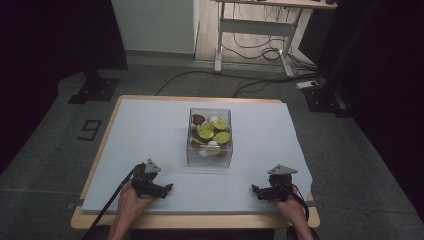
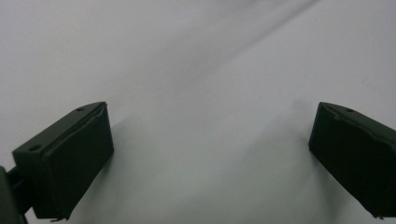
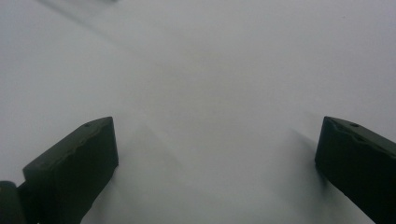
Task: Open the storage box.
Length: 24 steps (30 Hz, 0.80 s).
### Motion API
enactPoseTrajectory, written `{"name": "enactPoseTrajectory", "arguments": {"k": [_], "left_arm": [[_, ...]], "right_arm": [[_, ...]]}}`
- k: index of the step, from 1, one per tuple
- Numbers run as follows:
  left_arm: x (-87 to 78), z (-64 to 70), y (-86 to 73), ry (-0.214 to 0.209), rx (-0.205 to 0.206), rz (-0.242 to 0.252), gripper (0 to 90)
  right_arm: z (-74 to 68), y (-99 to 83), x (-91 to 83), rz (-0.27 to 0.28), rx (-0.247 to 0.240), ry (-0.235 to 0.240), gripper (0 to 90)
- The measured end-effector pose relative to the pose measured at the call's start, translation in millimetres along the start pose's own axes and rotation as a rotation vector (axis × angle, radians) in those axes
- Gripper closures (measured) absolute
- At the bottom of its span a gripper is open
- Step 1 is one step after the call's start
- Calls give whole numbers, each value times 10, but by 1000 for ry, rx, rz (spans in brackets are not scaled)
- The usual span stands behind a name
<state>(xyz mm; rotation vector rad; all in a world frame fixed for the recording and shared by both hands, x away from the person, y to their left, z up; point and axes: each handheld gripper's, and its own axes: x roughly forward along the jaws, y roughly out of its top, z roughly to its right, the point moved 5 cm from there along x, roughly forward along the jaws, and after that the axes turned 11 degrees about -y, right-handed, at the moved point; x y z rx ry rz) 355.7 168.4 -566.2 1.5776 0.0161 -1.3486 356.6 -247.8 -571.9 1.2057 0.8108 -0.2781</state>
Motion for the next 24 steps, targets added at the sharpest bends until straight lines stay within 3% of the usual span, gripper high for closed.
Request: {"name": "enactPoseTrajectory", "arguments": {"k": [17, 24], "left_arm": [[-2, -3, 1, -4, -2, 0, 0], [-4, 0, 4, -4, 0, 2, 0]], "right_arm": [[1, 44, 3, -58, -15, 5, 0], [-18, 58, -24, -77, -37, 32, 0]]}}
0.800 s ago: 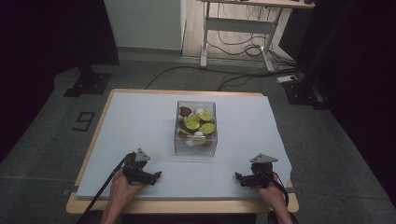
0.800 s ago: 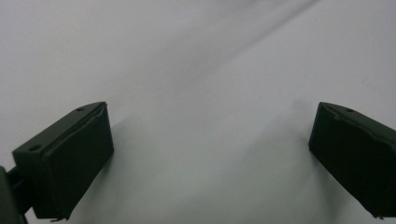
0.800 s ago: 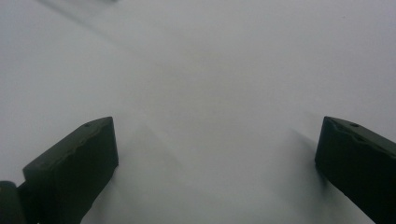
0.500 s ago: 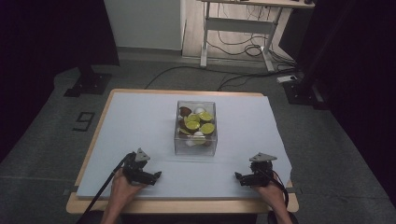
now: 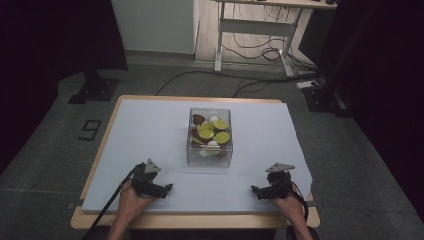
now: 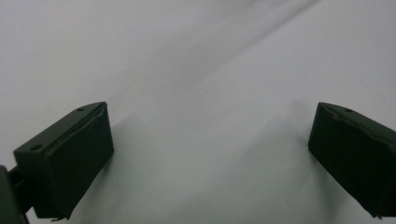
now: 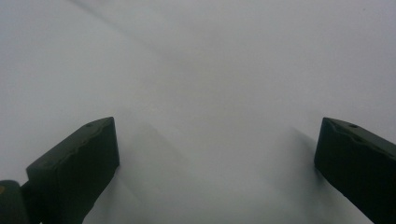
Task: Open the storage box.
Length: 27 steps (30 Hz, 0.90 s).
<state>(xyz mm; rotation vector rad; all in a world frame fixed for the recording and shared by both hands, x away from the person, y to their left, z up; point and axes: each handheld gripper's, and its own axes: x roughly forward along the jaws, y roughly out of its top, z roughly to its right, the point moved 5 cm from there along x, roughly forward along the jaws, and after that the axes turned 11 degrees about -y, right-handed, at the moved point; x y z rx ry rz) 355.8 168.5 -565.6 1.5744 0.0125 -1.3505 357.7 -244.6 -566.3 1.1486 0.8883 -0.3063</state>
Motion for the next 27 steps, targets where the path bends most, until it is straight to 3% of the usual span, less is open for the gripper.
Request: {"name": "enactPoseTrajectory", "arguments": {"k": [3, 7, 9, 18, 23, 27], "left_arm": [[-6, 0, 7, -5, -2, -3, 7], [-24, 61, 52, -61, -2, 21, 33], [-31, 74, 64, -65, 3, 24, 40], [-125, 140, 173, -103, 25, 71, 140], [-158, 204, 265, -103, 56, 82, 146], [-167, 278, 326, -136, 82, 93, 179]], "right_arm": [[-1, 12, -42, 14, -4, 2, 1], [-9, 25, -80, 19, -6, 2, 3], [-12, 32, -94, 23, -6, 2, 3], [-97, 103, -184, 58, 5, 53, 3], [-161, 174, -232, 84, -1, 65, 5], [-203, 255, -262, 100, -8, 78, 8]]}}
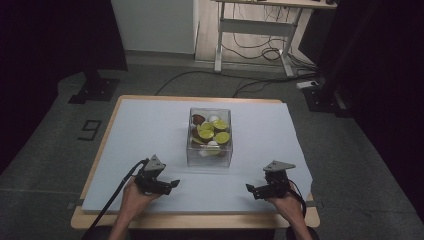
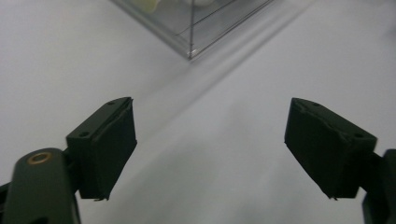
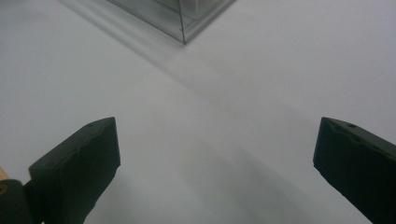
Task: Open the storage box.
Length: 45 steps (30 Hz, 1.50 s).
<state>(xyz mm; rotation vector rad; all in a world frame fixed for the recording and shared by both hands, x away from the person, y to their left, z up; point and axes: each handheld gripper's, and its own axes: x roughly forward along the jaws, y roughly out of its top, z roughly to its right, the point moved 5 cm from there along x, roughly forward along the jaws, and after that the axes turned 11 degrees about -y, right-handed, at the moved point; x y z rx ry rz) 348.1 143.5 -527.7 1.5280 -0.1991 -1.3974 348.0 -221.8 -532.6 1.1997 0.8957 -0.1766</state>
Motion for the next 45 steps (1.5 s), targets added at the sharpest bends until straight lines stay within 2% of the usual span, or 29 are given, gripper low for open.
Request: {"name": "enactPoseTrajectory", "arguments": {"k": [4, 12, 17, 22, 25, 30, 31, 33, 35, 40, 42, 45], "left_arm": [[10, 32, 42, 6, 21, -5, 191], [52, 93, 189, -22, 43, 17, 264], [102, 133, 303, -39, 70, 18, 311], [135, 143, 373, -45, 80, 23, 355], [161, 145, 416, -60, 74, 35, 383], [196, 150, 483, -55, 85, 30, 413], [207, 161, 520, -65, 83, 46, 428], [211, 161, 540, -68, 78, 55, 432], [221, 160, 561, -65, 81, 56, 453], [268, 175, 626, -56, 99, 48, 473], [282, 174, 653, -69, 88, 60, 480], [310, 163, 681, -59, 93, 61, 498]], "right_arm": [[-36, 63, -14, 18, -1, 15, 17], [-188, 266, -14, 61, -19, 80, 22], [-261, 379, 8, 66, -42, 79, 127], [-305, 432, 43, 49, -45, 89, 158], [-330, 468, 77, 46, -53, 97, 217], [-346, 515, 91, 46, -50, 101, 279], [-359, 544, 92, 55, -51, 106, 314], [-366, 560, 94, 61, -51, 108, 327], [-390, 599, 103, 66, -55, 119, 380], [-427, 657, 125, 75, -65, 131, 441], [-444, 681, 136, 77, -71, 132, 466], [-475, 719, 155, 79, -78, 135, 507]]}}
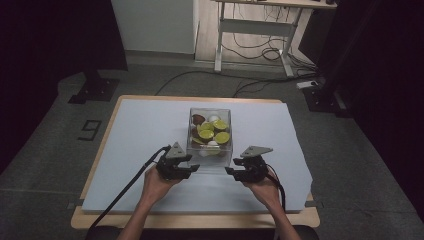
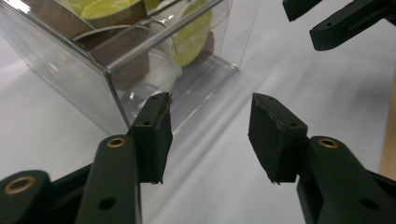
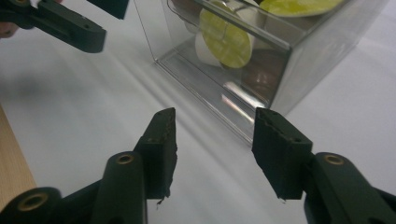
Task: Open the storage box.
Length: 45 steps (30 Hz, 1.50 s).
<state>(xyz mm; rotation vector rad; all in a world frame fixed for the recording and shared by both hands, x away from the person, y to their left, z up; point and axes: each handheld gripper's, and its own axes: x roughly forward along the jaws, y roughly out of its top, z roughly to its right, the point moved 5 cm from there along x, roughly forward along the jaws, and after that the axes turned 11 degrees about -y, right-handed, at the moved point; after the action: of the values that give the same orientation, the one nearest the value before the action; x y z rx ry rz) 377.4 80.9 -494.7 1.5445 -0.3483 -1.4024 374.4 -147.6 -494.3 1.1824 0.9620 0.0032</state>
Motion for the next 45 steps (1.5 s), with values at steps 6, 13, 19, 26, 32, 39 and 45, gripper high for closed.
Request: {"name": "enactPoseTrajectory", "arguments": {"k": [6, 13, 19, 26, 32, 39, 45], "left_arm": [[55, -7, 72, 5, 3, 8, 537], [90, -66, 102, 3, -26, 25, 584], [139, -99, 128, 13, -35, 35, 623], [190, -127, 157, 25, -38, 43, 656], [235, -141, 165, 30, -35, 46, 689], [274, -137, 179, 28, -34, 63, 731], [280, -136, 181, 37, -33, 70, 760]], "right_arm": [[-33, 72, 67, 7, 2, 1, 584], [-45, 150, 155, 28, 16, -10, 657], [-49, 184, 219, 47, 30, -16, 719], [-64, 231, 283, 64, 40, -22, 765], [-59, 266, 317, 80, 56, -21, 793], [-65, 307, 364, 77, 53, -26, 818], [-66, 309, 381, 81, 54, -27, 832]]}}
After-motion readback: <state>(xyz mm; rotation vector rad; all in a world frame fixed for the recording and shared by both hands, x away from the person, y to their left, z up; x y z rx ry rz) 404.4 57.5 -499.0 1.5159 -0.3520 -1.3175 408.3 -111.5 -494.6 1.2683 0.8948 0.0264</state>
